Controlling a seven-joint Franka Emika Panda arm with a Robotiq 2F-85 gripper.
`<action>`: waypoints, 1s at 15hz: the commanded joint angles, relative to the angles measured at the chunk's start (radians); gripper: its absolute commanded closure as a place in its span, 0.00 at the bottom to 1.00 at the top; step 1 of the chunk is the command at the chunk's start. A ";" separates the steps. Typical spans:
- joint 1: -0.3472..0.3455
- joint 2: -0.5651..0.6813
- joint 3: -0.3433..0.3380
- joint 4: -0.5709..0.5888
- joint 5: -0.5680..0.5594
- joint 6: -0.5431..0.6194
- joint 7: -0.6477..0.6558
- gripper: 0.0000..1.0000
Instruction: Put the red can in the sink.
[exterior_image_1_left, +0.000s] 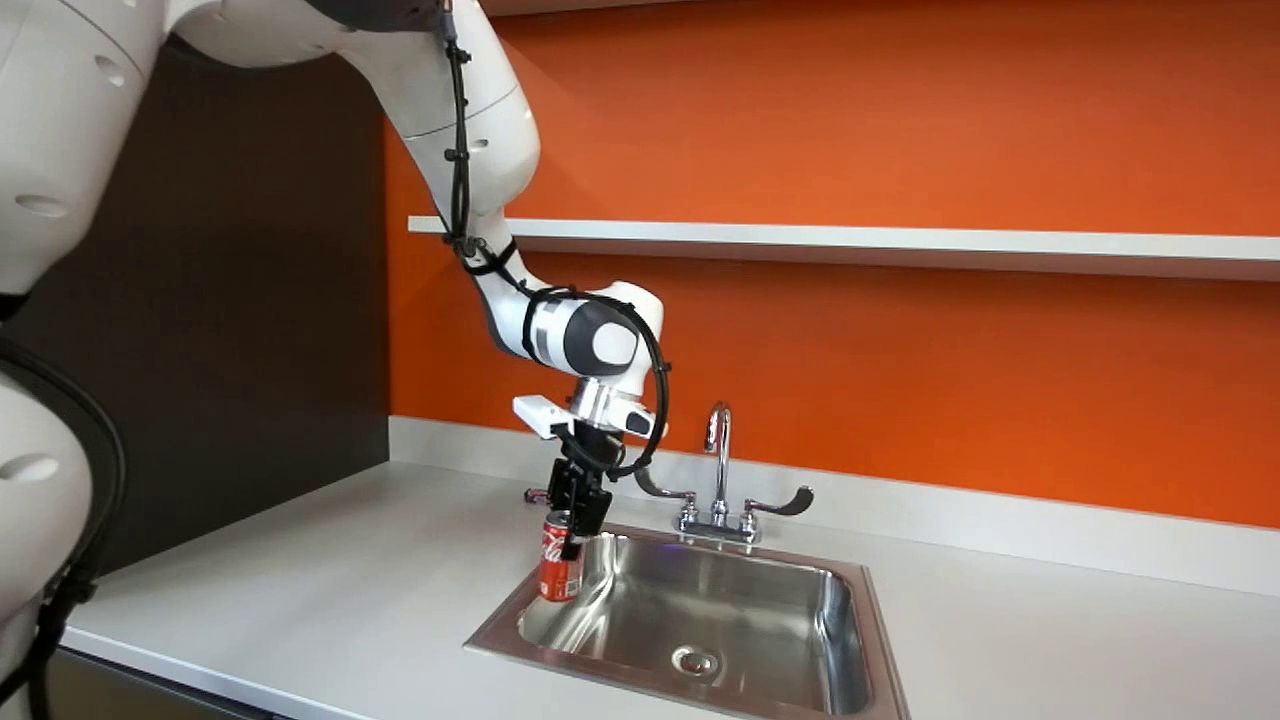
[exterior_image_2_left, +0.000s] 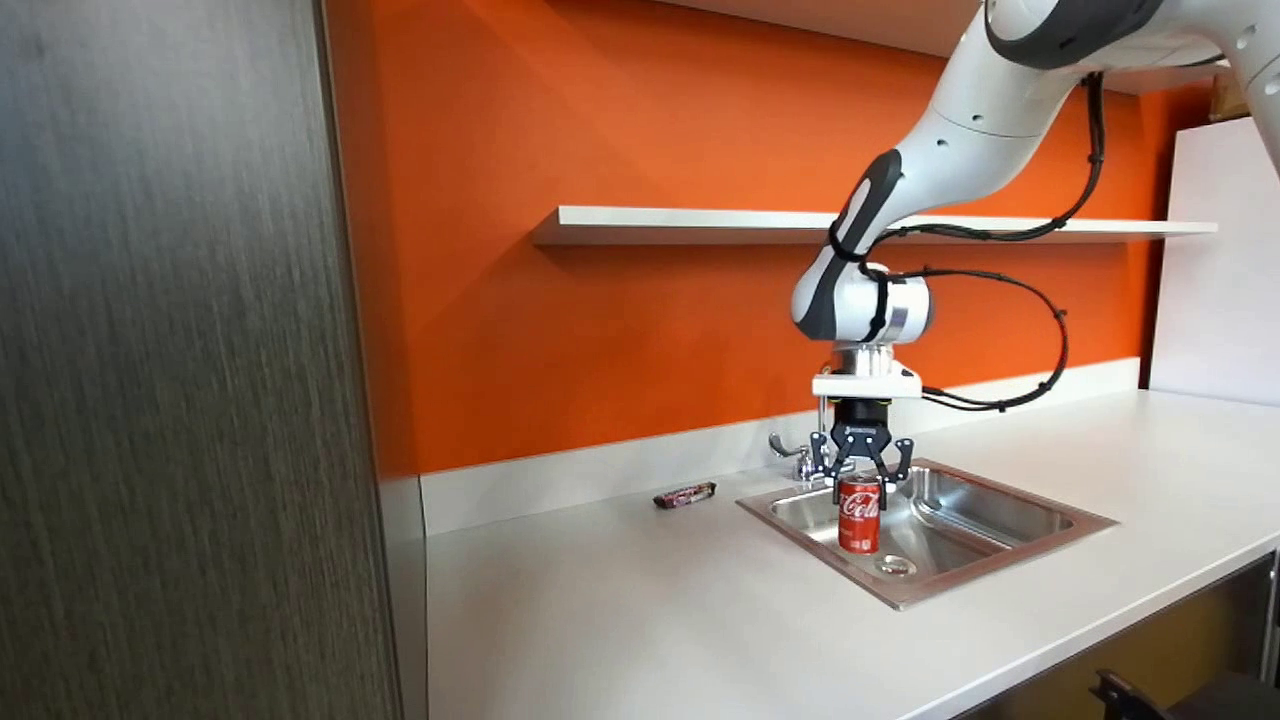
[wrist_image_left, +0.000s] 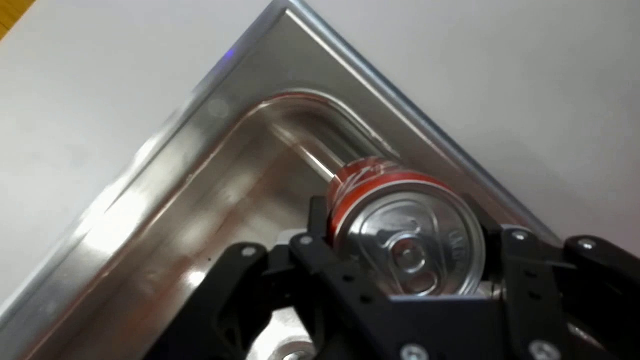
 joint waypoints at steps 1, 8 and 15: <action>-0.056 -0.015 -0.013 -0.019 0.062 0.016 -0.054 0.62; -0.113 0.078 -0.038 0.052 0.113 0.051 -0.057 0.62; -0.126 0.182 -0.034 0.153 0.119 0.086 -0.042 0.62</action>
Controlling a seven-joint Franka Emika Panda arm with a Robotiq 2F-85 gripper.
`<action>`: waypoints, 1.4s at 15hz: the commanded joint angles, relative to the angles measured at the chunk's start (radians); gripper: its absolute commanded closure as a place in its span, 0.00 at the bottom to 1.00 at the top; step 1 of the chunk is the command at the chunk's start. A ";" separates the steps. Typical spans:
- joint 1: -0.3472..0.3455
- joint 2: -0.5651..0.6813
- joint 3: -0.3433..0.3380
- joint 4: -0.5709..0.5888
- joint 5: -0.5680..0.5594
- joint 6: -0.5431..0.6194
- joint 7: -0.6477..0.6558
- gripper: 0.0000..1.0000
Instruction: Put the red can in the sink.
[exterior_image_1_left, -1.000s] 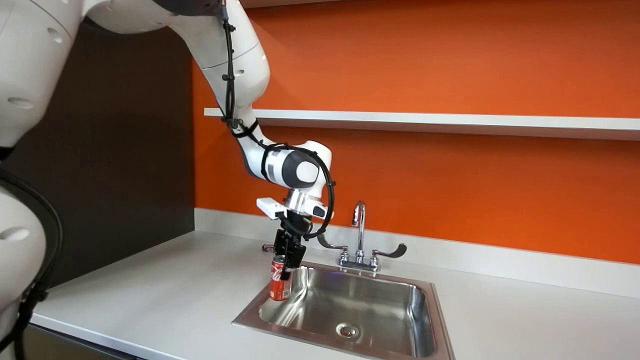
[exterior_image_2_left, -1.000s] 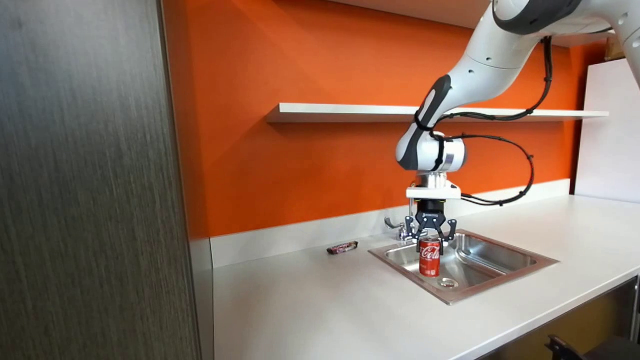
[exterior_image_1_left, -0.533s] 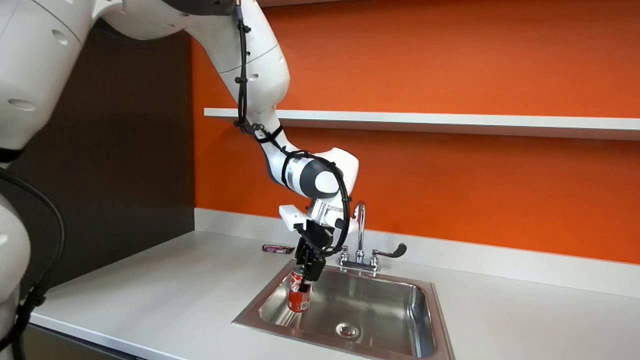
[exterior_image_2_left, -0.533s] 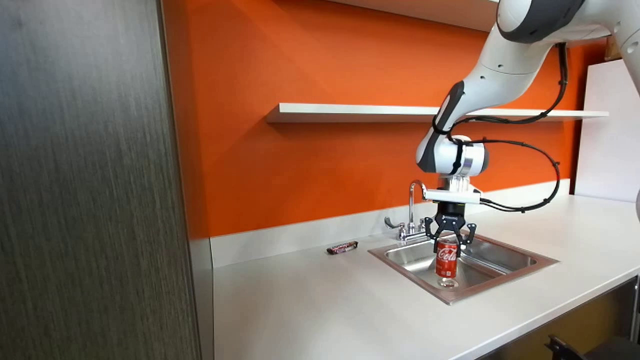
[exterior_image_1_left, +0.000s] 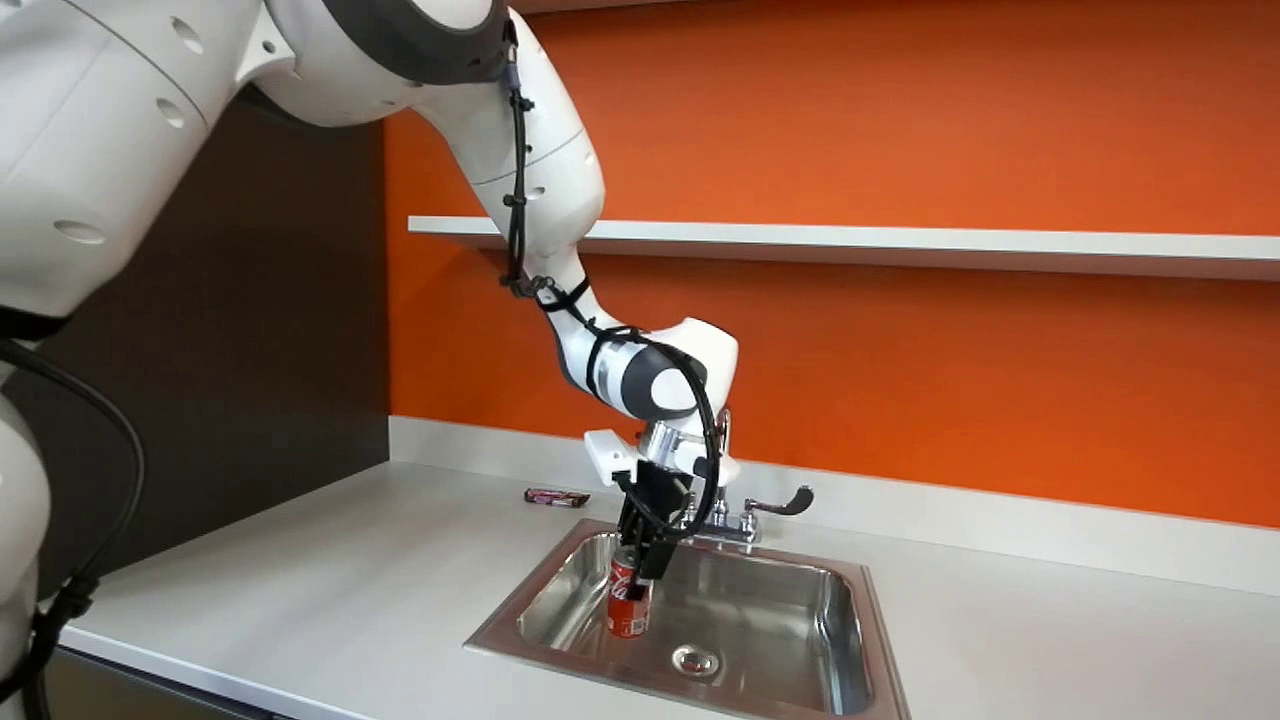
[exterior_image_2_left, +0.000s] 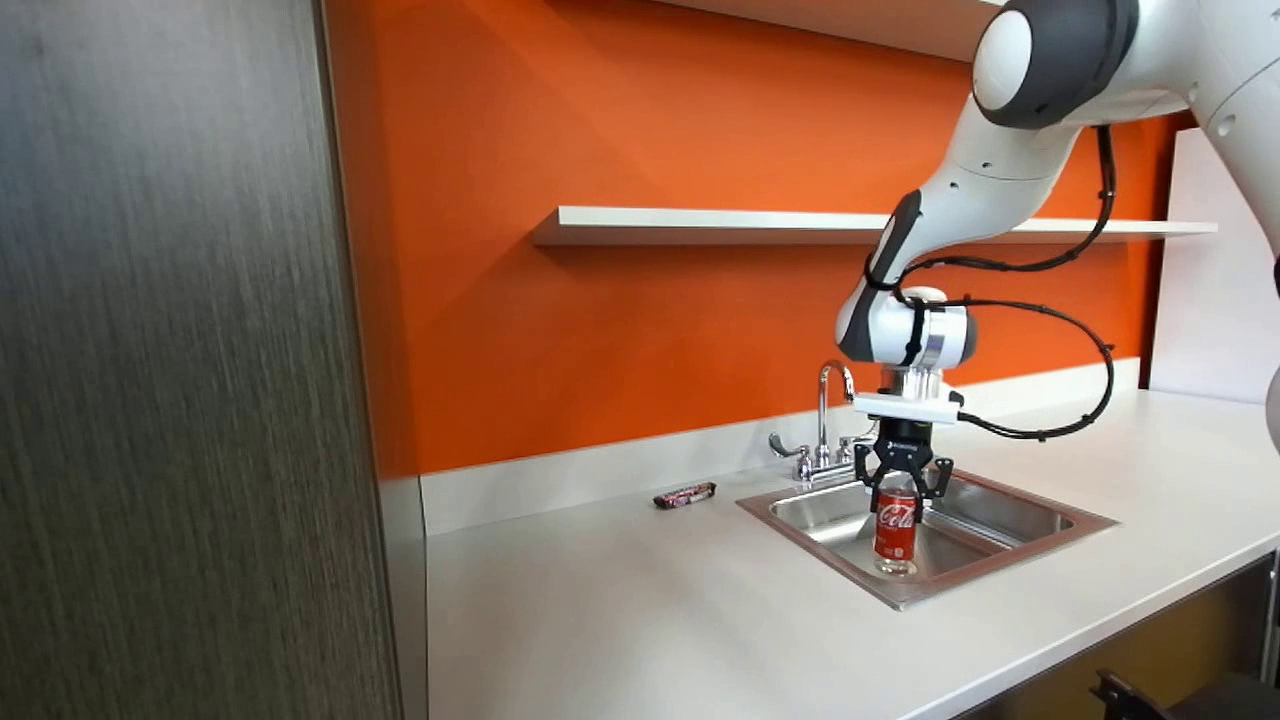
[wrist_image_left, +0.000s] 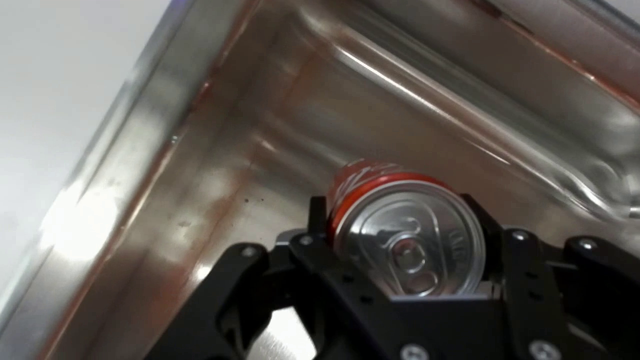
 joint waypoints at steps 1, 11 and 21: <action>-0.016 0.058 0.012 0.079 0.020 0.002 -0.004 0.62; -0.015 0.204 0.024 0.208 0.016 0.020 0.004 0.62; -0.012 0.263 0.033 0.259 0.012 0.019 0.007 0.62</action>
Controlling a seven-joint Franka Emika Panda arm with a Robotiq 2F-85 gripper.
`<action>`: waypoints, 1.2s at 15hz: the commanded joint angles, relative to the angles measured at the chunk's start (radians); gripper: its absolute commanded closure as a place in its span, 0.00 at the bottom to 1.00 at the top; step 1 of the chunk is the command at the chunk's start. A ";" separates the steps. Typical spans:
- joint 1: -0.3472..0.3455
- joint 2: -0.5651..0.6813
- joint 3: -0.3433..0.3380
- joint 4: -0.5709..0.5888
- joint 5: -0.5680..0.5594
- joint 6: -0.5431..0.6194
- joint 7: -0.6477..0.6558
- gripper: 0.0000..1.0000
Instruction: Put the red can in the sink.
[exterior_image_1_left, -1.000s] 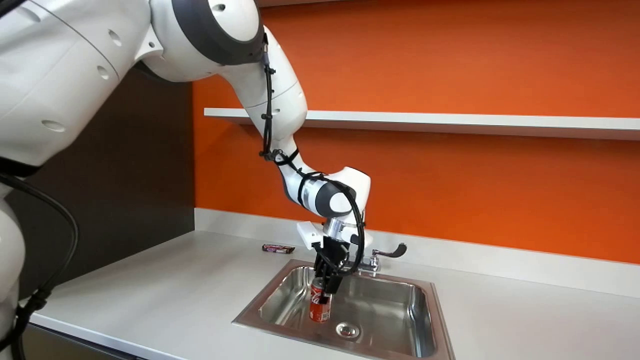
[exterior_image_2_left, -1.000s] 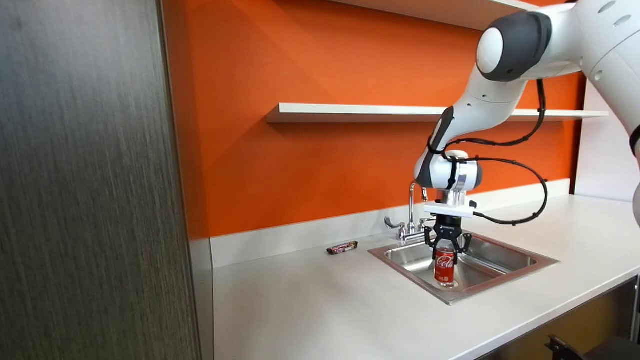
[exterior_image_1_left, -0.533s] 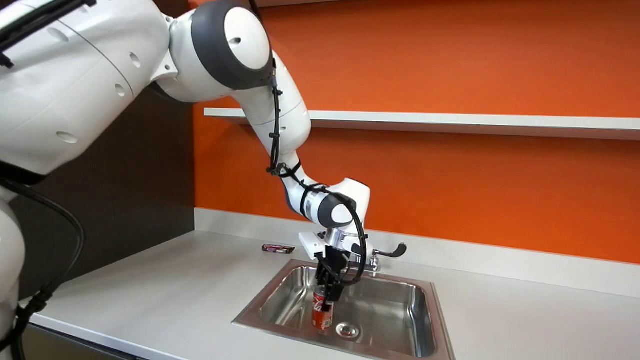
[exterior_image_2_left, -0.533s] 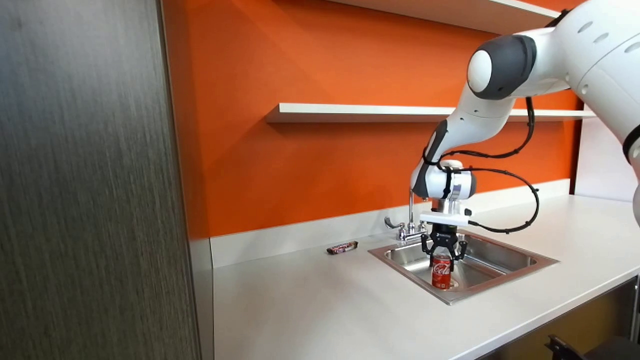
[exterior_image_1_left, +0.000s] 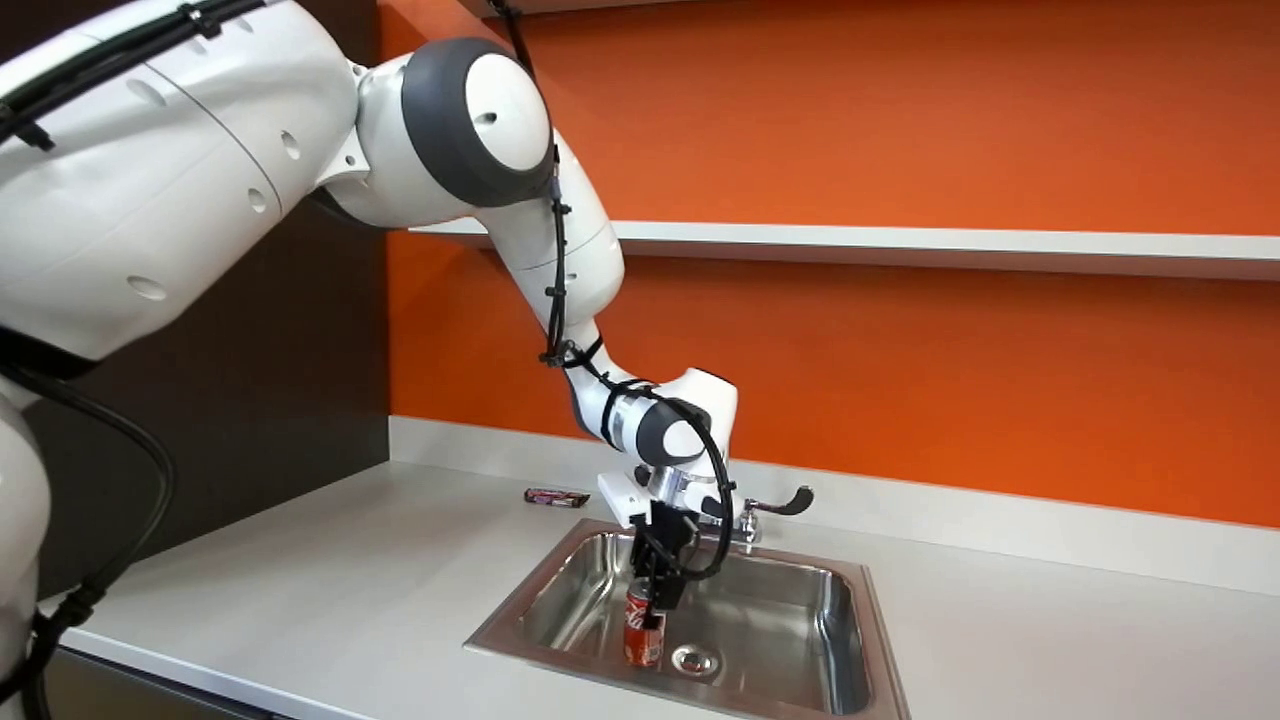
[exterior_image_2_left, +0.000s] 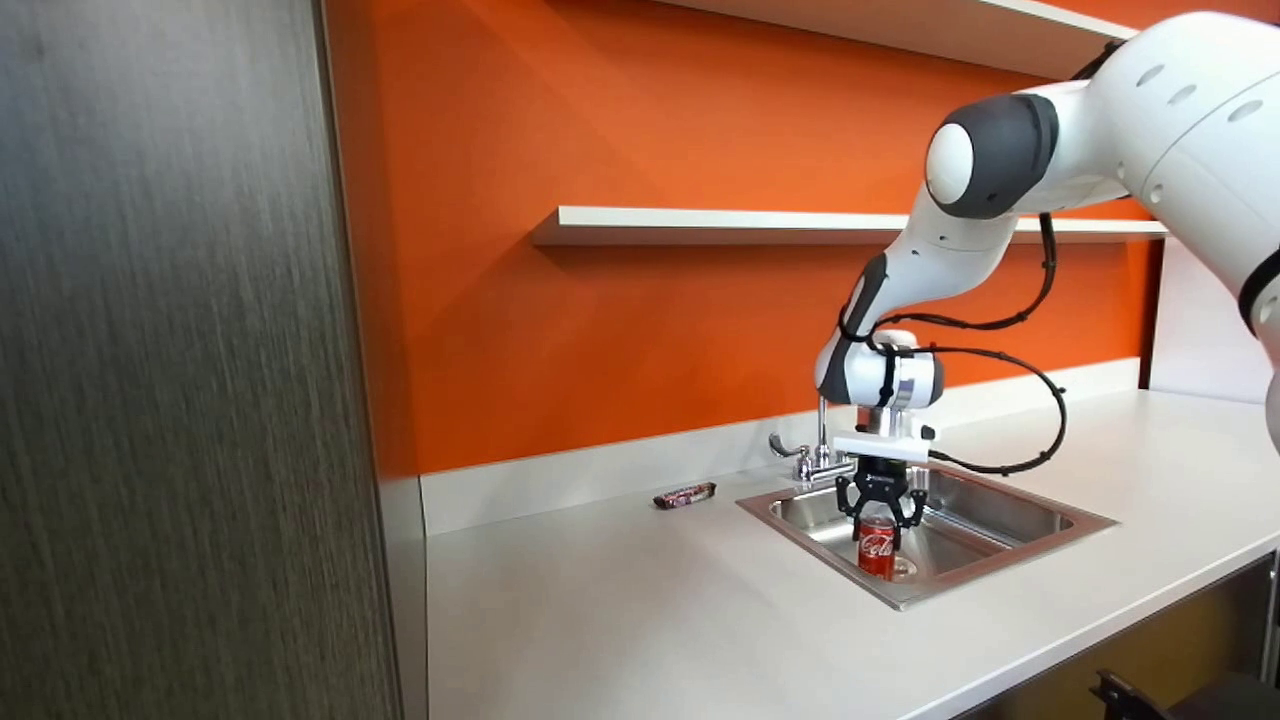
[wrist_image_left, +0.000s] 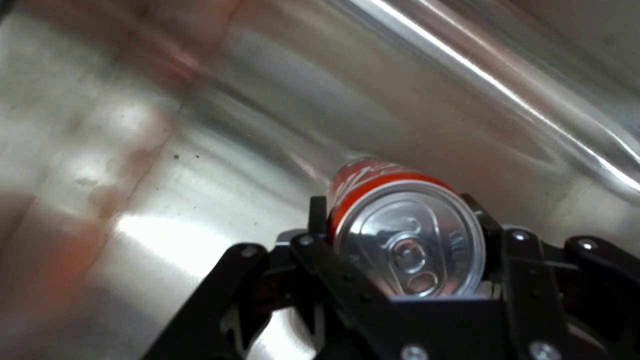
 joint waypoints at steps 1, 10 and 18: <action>-0.012 0.015 0.014 0.032 0.011 -0.008 0.007 0.62; -0.010 0.028 0.016 0.045 0.012 -0.014 0.012 0.28; 0.016 -0.033 -0.005 -0.010 -0.032 -0.027 0.009 0.00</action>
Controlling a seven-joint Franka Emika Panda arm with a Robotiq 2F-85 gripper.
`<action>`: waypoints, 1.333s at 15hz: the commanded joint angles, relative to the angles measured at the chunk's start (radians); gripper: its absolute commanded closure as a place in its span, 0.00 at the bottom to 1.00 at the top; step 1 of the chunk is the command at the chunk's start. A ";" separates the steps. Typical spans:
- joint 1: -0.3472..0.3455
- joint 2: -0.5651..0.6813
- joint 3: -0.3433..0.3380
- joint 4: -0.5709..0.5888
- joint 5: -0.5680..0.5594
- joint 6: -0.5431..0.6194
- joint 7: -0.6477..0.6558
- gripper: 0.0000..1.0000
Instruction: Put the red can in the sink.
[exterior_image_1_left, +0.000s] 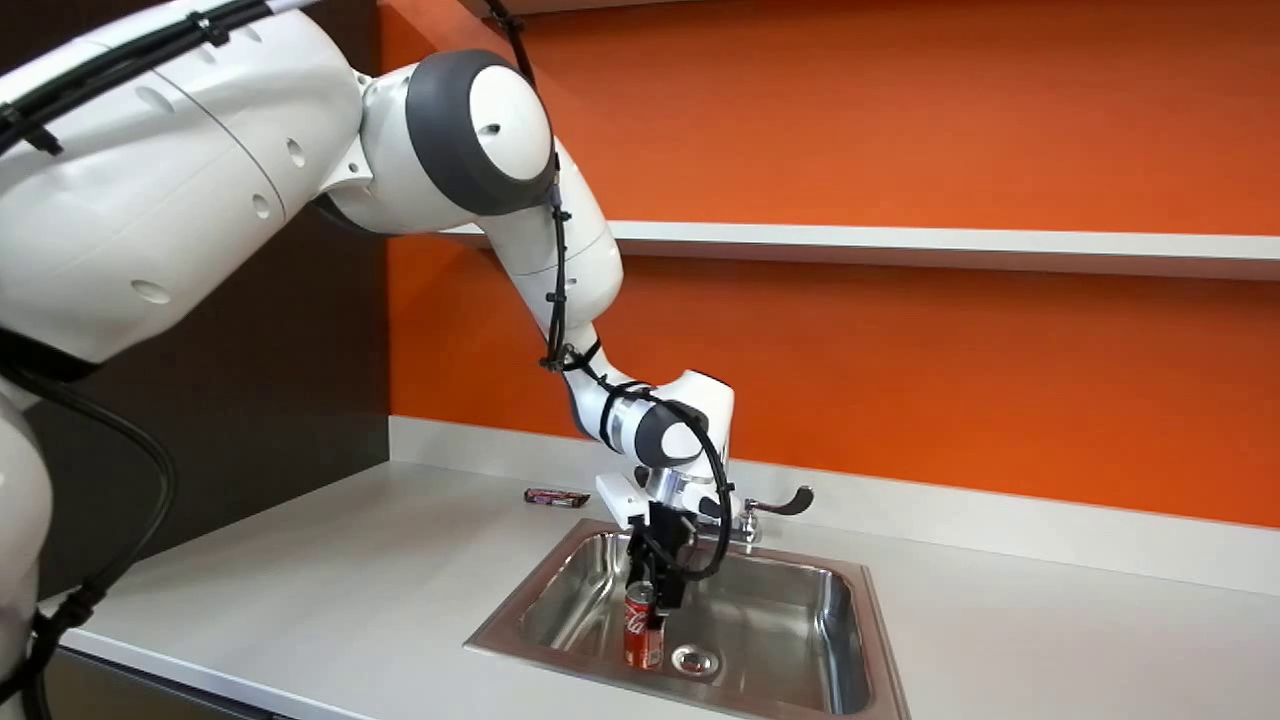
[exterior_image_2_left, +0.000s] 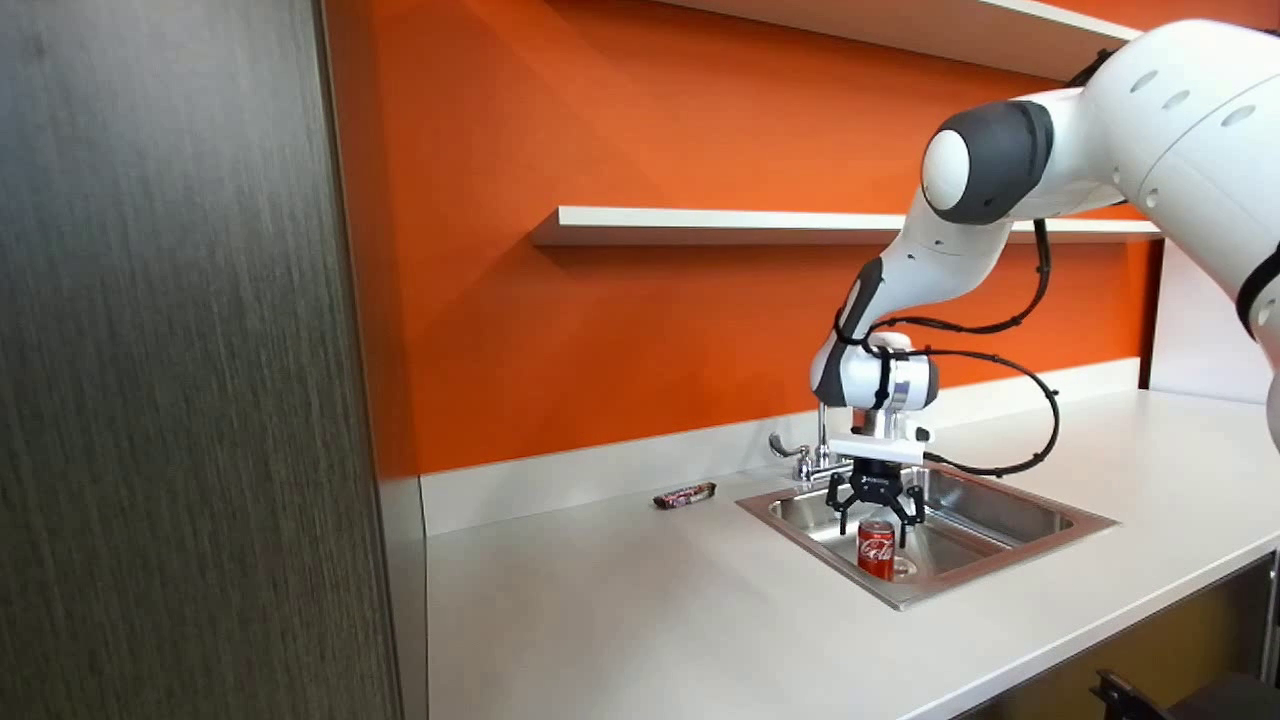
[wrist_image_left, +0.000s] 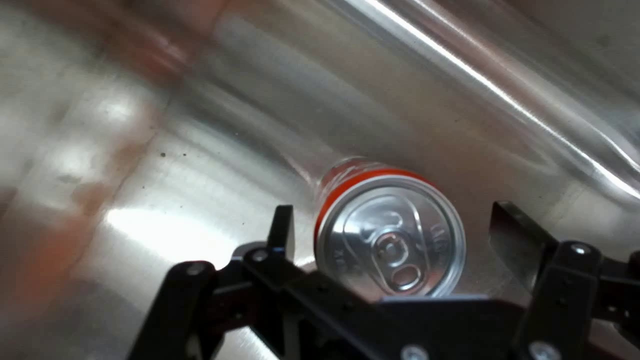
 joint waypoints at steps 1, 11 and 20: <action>0.011 -0.062 -0.009 -0.038 -0.032 -0.028 0.001 0.00; 0.070 -0.224 -0.050 -0.147 -0.176 -0.110 0.005 0.00; 0.208 -0.467 -0.033 -0.443 -0.458 -0.068 0.008 0.00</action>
